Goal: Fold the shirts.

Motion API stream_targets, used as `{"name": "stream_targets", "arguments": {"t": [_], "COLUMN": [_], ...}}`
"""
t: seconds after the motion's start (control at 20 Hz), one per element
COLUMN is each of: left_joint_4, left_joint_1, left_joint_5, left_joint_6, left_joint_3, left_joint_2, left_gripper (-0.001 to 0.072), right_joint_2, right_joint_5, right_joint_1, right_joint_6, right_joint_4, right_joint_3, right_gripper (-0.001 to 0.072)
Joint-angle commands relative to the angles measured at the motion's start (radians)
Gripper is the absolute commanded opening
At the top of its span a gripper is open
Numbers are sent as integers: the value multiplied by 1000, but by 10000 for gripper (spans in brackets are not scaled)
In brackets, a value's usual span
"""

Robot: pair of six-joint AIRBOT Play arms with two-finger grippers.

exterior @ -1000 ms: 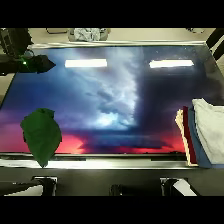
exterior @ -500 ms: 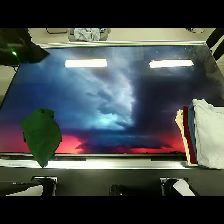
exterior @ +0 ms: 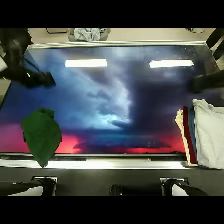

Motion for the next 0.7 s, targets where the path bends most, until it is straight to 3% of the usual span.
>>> {"name": "stream_targets", "arguments": {"t": [0.0, 0.1, 0.65], "left_joint_4": [0, 3, 2], "left_joint_1": [-33, -37, -38], "left_joint_5": [100, 151, 151], "left_joint_6": [-42, -72, -72], "left_joint_3": [-302, -354, -354], "left_joint_2": [114, 147, 142], "left_gripper": [672, 672, 673], "right_joint_2": [-42, -43, -42], "right_joint_5": [28, 1, -3], "right_joint_1": [188, 237, 255], "right_joint_6": [14, 17, 17], "right_joint_4": [16, 5, -29], "right_joint_3": [-174, -214, -214], "right_gripper": [669, 673, 672]}}
